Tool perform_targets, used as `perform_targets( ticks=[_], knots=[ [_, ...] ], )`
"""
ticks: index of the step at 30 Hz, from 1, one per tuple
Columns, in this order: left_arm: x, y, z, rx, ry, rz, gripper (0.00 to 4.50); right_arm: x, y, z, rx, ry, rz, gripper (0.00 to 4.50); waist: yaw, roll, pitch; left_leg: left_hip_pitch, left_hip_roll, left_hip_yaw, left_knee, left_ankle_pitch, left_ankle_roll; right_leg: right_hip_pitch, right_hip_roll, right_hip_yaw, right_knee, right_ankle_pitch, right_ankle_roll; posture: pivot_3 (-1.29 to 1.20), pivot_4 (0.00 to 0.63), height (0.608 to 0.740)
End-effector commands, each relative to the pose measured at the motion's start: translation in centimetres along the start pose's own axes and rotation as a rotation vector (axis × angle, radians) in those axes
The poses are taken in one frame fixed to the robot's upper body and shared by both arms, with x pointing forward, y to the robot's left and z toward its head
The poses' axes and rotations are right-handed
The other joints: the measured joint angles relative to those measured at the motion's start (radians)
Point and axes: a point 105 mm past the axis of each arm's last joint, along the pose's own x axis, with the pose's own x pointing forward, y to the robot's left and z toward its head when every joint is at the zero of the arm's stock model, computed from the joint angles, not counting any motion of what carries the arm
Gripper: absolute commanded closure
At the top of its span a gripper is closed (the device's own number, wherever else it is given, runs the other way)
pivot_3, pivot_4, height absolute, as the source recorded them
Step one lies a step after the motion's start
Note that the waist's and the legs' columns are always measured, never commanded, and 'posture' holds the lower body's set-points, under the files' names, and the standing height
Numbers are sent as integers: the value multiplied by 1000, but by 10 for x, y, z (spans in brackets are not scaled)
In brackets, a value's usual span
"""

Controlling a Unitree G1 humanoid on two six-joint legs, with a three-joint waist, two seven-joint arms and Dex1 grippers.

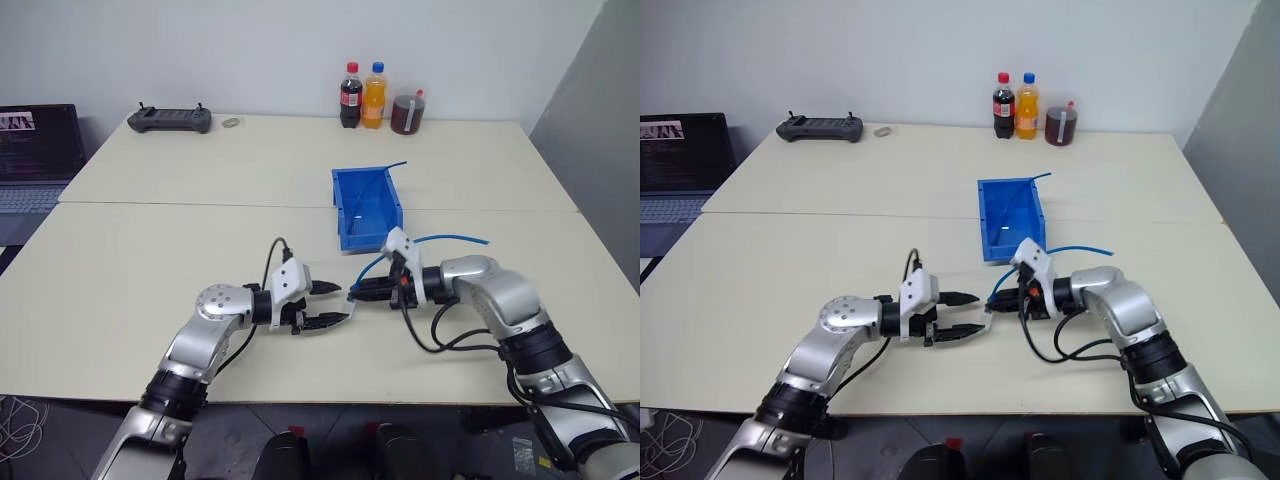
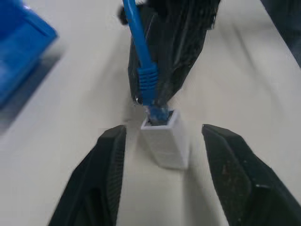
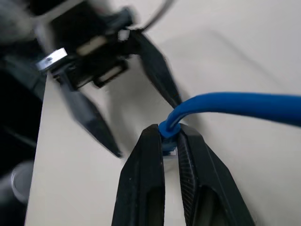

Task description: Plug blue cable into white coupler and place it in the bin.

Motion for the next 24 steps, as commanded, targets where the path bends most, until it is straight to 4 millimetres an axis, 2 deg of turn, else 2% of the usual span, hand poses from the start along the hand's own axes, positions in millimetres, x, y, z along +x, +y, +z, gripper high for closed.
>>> perform_targets(
  ticks=[1,3,5,8,9,11,14,16,24],
  knots=[
    [-9,-4,30,11,-101,141,656,-22,-15,51,75,-112,-23,4357,0,0,0,0,0,0,0,0,0,0,0,0,0,0,0,0,150,740],
    [-12,-6,37,7,-128,224,274,-26,-28,71,123,-141,-40,4357,-3,1,1,0,0,0,-1,0,0,0,0,0,-1,0,0,0,150,740],
    [-14,-8,40,-8,-142,271,27,-27,-38,82,150,-153,-56,4357,0,1,1,0,-1,0,-1,0,0,0,0,0,-1,0,0,0,150,740],
    [-14,-10,42,-26,-147,300,27,-29,-47,88,168,-155,-64,4357,3,1,1,0,0,0,-3,0,0,0,0,0,-3,0,0,0,150,740],
    [-17,-11,39,-54,-157,360,27,-30,-63,97,177,-173,-150,4357,4,1,0,0,-1,0,-3,0,0,0,0,0,-3,0,0,0,150,740],
    [-23,-12,34,-94,-166,444,27,-31,-83,110,180,-195,-277,4357,-4,3,2,0,-1,2,-2,0,0,0,-1,1,-5,0,0,0,150,740],
    [-24,-14,31,-111,-169,488,27,-29,-96,117,199,-241,-378,4357,-4,3,2,-1,-1,3,-3,0,1,0,-2,2,-8,1,1,0,150,740],
    [-23,-15,32,-110,-169,491,0,-27,-100,119,207,-263,-412,3670,-3,3,2,-1,-1,3,-5,0,0,0,-1,2,-8,1,1,0,150,740],
    [-23,-16,33,-117,-163,478,0,-24,-106,119,198,-268,-469,1760,0,3,2,-2,-1,3,-5,0,0,0,-2,2,-9,1,1,0,150,740]
  ],
)
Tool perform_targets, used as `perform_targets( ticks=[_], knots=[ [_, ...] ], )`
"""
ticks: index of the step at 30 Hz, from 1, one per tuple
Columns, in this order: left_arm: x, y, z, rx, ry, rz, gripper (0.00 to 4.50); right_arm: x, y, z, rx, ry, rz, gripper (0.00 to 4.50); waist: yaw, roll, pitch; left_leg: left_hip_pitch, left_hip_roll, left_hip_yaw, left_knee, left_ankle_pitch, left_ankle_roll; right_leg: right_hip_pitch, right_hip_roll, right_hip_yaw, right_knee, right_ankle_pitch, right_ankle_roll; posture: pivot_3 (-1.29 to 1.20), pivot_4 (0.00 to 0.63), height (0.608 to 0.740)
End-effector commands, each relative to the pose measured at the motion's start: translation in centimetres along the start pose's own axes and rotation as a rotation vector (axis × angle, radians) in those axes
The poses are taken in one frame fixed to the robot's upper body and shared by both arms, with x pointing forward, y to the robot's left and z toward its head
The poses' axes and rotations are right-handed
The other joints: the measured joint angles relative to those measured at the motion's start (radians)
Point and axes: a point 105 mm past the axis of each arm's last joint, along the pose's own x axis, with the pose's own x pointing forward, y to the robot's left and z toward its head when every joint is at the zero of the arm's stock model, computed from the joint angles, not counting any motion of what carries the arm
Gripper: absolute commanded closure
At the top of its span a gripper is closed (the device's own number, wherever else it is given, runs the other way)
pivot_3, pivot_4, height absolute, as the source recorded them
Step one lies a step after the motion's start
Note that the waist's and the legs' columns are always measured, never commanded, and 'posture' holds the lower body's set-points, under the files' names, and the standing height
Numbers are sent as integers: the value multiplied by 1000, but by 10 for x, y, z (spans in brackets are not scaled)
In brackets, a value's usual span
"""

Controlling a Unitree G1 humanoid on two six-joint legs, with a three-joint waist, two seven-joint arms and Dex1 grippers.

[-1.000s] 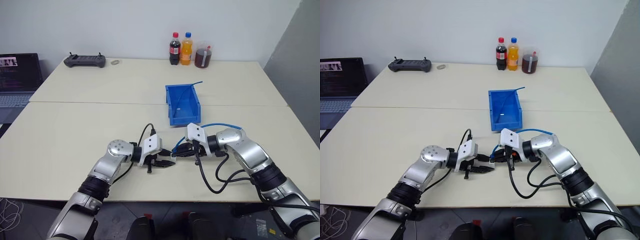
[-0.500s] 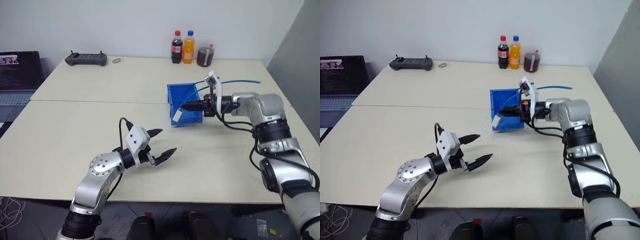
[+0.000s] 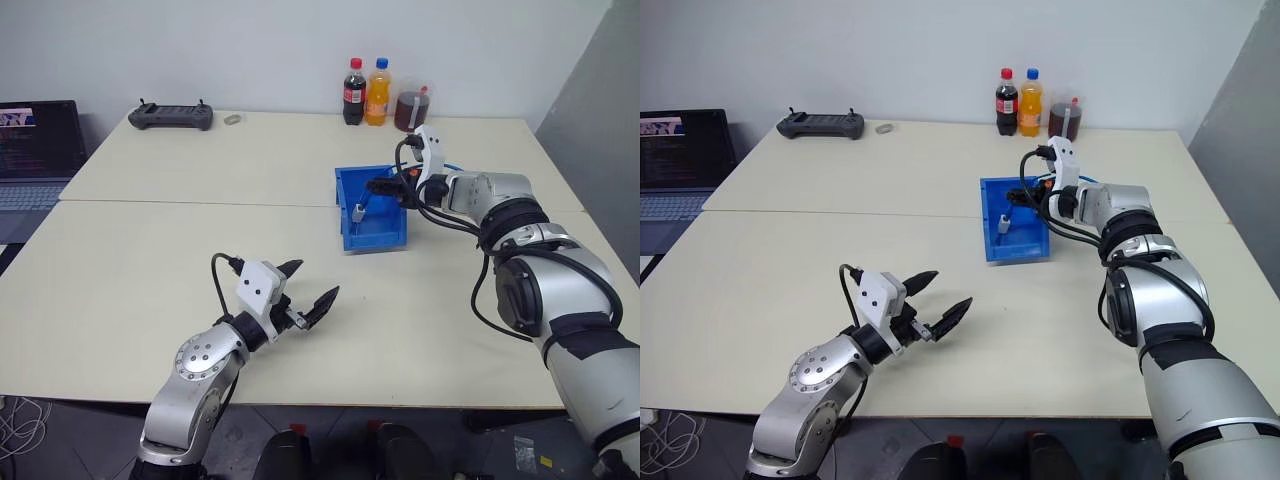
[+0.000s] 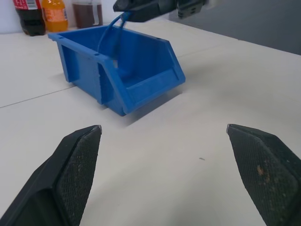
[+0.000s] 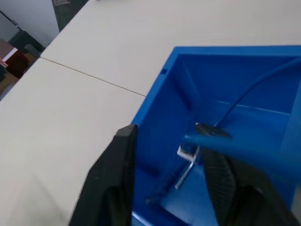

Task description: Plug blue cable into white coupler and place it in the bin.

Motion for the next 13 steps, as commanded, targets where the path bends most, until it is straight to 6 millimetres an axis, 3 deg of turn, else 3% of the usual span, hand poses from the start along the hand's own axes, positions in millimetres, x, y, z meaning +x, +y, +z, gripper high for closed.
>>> perform_targets(
  ticks=[1,8,13],
  knots=[
    [0,-5,14,23,-38,-31,0,-5,2,24,-51,-65,-28,1521,0,0,0,0,0,0,0,0,0,0,0,0,0,0,0,0,150,740],
    [5,1,14,-5,-29,-13,0,-23,-18,31,-121,-40,-120,40,1,0,0,0,0,0,0,0,0,0,0,0,0,0,0,0,150,740],
    [8,23,13,-110,-23,142,0,-53,-34,21,-360,43,-103,40,2,0,0,0,0,0,0,0,0,0,0,0,-1,0,0,0,150,740]
  ],
)
